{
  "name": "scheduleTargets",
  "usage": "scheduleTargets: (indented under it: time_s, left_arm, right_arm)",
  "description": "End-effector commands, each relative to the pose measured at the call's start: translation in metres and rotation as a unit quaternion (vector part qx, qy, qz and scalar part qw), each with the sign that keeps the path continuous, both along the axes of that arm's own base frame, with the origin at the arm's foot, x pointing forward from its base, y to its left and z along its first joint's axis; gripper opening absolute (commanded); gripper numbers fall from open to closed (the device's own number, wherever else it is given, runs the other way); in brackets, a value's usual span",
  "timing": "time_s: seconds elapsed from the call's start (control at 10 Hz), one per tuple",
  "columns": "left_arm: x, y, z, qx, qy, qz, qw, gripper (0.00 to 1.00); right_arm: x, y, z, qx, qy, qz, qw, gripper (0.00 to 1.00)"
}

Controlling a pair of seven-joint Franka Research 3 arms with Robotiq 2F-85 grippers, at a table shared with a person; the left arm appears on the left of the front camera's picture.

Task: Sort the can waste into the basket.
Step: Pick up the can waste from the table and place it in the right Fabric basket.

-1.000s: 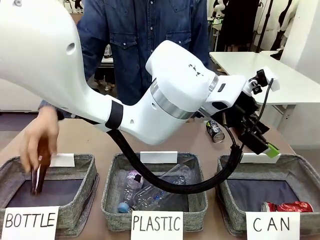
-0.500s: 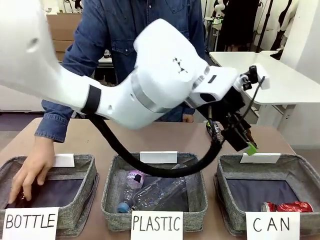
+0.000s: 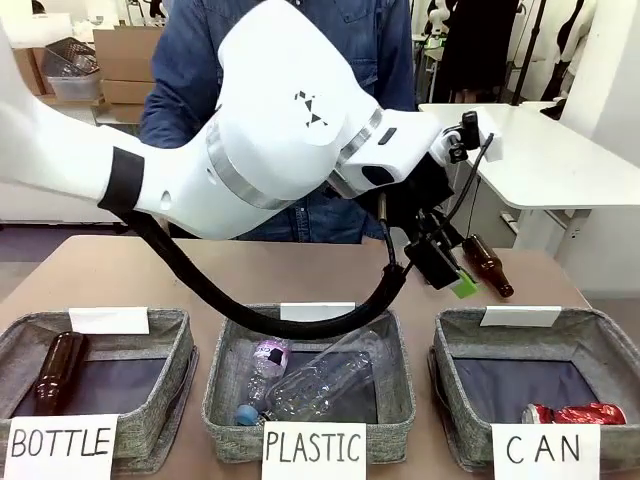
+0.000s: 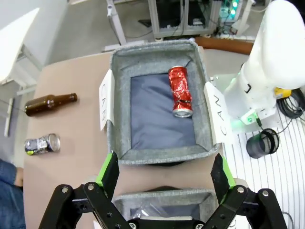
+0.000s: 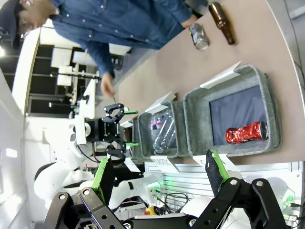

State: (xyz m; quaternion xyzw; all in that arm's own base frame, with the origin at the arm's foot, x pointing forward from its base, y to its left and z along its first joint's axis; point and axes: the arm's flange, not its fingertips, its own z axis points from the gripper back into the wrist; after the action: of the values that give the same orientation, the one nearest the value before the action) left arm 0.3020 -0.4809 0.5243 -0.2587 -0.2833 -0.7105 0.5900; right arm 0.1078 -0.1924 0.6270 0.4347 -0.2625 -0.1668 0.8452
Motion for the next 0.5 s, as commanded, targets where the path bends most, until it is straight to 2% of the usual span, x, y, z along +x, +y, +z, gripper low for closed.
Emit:
scheduleTargets:
  time_s: [0.0,0.2,0.4]
  left_arm:
    - [-0.005,0.01,0.004,0.003,0.007,0.011,1.0,1.0]
    - [-0.003,0.038,0.017,0.009,0.029,0.026,0.999,1.0]
    - [-0.009,0.102,0.052,-0.005,0.028,0.083,0.996,1.0]
  right_arm:
    - [-0.008,-0.001,0.005,0.002,-0.012,-0.005,1.0,1.0]
    - [-0.008,-0.001,0.005,0.002,-0.012,-0.005,1.0,1.0]
    - [-0.008,-0.001,0.005,0.002,-0.012,-0.005,1.0,1.0]
